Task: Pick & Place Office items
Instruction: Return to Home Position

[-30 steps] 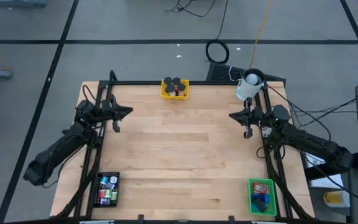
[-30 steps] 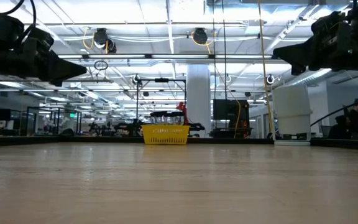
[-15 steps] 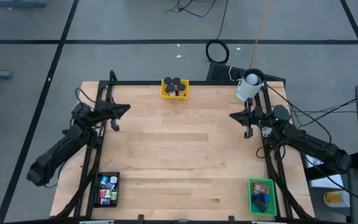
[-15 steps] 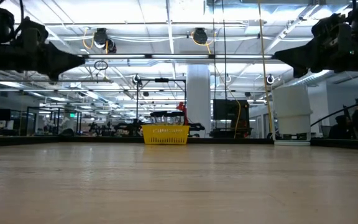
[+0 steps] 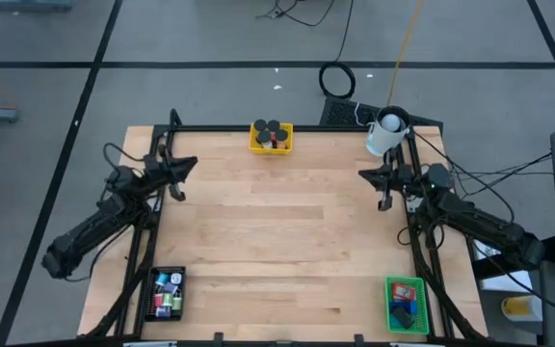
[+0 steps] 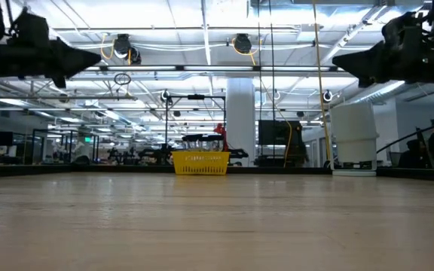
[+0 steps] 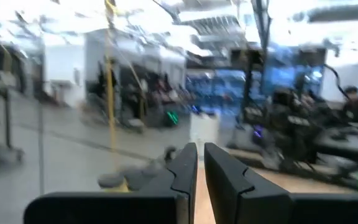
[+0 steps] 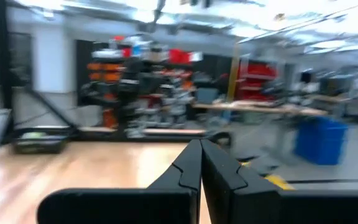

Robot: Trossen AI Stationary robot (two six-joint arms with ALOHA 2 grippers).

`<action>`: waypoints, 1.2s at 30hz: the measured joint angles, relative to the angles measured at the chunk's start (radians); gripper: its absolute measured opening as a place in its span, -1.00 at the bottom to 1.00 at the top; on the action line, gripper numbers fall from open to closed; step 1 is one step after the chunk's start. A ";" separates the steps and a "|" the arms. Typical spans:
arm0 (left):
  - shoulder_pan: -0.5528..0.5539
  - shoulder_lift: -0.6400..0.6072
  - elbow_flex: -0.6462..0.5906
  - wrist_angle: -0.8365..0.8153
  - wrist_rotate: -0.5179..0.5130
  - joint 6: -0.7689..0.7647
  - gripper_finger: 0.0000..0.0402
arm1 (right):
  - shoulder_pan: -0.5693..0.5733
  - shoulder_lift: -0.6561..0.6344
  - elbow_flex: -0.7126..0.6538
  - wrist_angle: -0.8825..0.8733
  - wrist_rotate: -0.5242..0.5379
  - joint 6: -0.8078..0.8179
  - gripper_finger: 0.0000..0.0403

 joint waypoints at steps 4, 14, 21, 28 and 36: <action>-0.126 0.001 0.001 0.098 -0.236 0.097 -0.83 | 0.000 -0.011 0.000 0.028 0.104 -0.051 -1.00; -0.278 0.000 0.001 0.056 -0.501 0.213 -0.83 | -0.106 -0.007 0.000 -0.117 0.097 0.020 -1.00; -0.325 0.000 0.001 0.059 -0.569 0.158 -0.83 | 0.030 -0.008 0.000 0.017 0.559 -0.020 -1.00; -0.329 0.001 0.001 0.020 -0.569 0.159 -0.83 | 0.153 -0.063 0.001 -0.007 0.552 -0.100 -1.00; -0.329 0.001 0.001 0.019 -0.569 0.156 -0.83 | 0.090 -0.215 0.001 -0.325 0.467 -0.027 -1.00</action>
